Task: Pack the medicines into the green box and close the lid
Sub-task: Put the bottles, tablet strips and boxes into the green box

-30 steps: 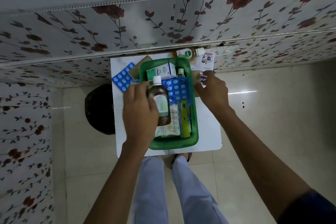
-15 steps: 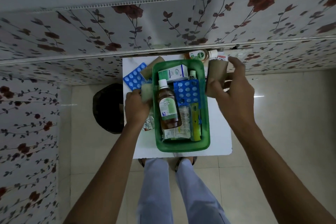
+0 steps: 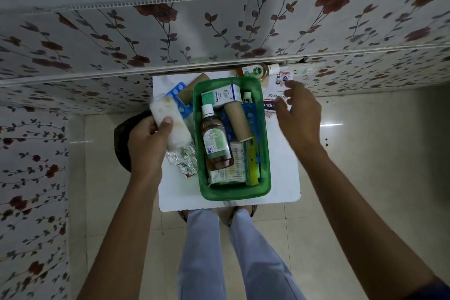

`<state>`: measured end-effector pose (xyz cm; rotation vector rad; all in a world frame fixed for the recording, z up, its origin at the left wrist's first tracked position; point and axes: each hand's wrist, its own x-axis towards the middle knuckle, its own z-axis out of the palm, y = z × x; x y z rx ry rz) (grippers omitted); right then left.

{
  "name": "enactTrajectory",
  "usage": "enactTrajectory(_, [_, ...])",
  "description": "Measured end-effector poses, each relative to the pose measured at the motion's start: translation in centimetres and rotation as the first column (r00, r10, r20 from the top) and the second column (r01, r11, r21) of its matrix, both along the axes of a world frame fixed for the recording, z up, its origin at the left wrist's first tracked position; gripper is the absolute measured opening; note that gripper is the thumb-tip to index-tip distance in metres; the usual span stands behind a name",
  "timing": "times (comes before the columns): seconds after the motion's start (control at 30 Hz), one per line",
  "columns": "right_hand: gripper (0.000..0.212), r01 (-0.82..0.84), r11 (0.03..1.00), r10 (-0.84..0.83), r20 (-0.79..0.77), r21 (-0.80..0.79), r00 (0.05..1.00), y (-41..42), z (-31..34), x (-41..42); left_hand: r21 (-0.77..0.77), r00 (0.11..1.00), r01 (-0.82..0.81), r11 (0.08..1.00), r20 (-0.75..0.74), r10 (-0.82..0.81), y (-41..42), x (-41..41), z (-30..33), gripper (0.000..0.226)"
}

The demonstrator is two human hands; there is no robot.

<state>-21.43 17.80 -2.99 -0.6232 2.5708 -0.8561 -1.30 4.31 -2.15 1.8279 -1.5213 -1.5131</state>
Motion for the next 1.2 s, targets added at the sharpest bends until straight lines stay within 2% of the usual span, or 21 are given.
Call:
enactTrajectory(0.07, [0.044, 0.099, 0.986, -0.106, 0.045, 0.135, 0.993, 0.0, -1.9, -2.4, -0.004, 0.996, 0.068, 0.998, -0.06, -0.068, 1.3, -0.9, 1.9, 0.008])
enactTrajectory(0.13, [0.047, 0.112, 0.965, -0.141, 0.109, 0.239, 0.984, -0.7, -3.5, -3.9, -0.009, 0.981, 0.179, 0.984, -0.078, -0.179, 3.1, -2.2, 3.0, 0.005])
enactTrajectory(0.23, [0.057, 0.029, 0.94, -0.083, 0.145, 0.34, 0.986, -1.8, -4.8, -4.9, -0.081, 0.905, 0.424, 0.902, 0.071, -0.419, 6.4, -4.3, 3.3, 0.023])
enactTrajectory(0.33, [0.068, 0.01, 0.914, -0.08, 0.155, 0.406, 0.985, -2.2, -5.2, -5.2, -0.105, 0.768, 0.627, 0.772, 0.251, -0.59, 8.7, -5.3, 2.2, 0.029])
enactTrajectory(0.43, [0.067, 0.025, 0.914, -0.111, 0.19, 0.404, 0.975, -1.9, -5.2, -5.4, -0.113, 0.646, 0.736, 0.668, 0.41, -0.644, 9.6, -5.2, 1.0, 0.03])
enactTrajectory(0.53, [0.046, 0.013, 0.941, -0.098, 0.238, 0.338, 0.966, -1.1, -4.7, -5.6, -0.142, 0.594, 0.77, 0.622, 0.517, -0.617, 9.6, -4.9, 1.0, 0.038])
enactTrajectory(0.63, [0.031, 0.035, 0.965, -0.114, 0.294, 0.262, 0.949, 0.2, -3.6, -5.4, -0.199, 0.637, 0.74, 0.642, 0.512, -0.576, 8.9, -4.6, 1.1, 0.039])
enactTrajectory(0.73, [0.03, 0.135, 0.975, -0.19, 0.341, 0.179, 0.921, 1.6, -2.4, -4.9, -0.282, 0.722, 0.68, 0.677, 0.419, -0.551, 7.9, -4.8, 0.9, 0.029])
enactTrajectory(0.9, [0.031, 0.18, 0.968, -0.238, 0.401, 0.176, 0.885, 3.9, -1.5, -4.4, -0.288, 0.821, 0.567, 0.772, 0.27, -0.503, 7.1, -5.8, 1.0, 0.021])
enactTrajectory(1.07, [0.038, 0.136, 0.957, -0.269, 0.61, 0.255, 0.746, 5.4, -2.4, -4.2, -0.235, 0.825, 0.563, 0.793, 0.216, -0.522, 7.2, -6.3, 1.0, 0.02])
enactTrajectory(1.2, [0.041, 0.112, 0.958, -0.261, 0.641, 0.264, 0.722, 6.1, -1.8, -4.2, -0.23, 0.841, 0.54, 0.809, 0.178, -0.511, 7.3, -6.1, 1.3, 0.019])
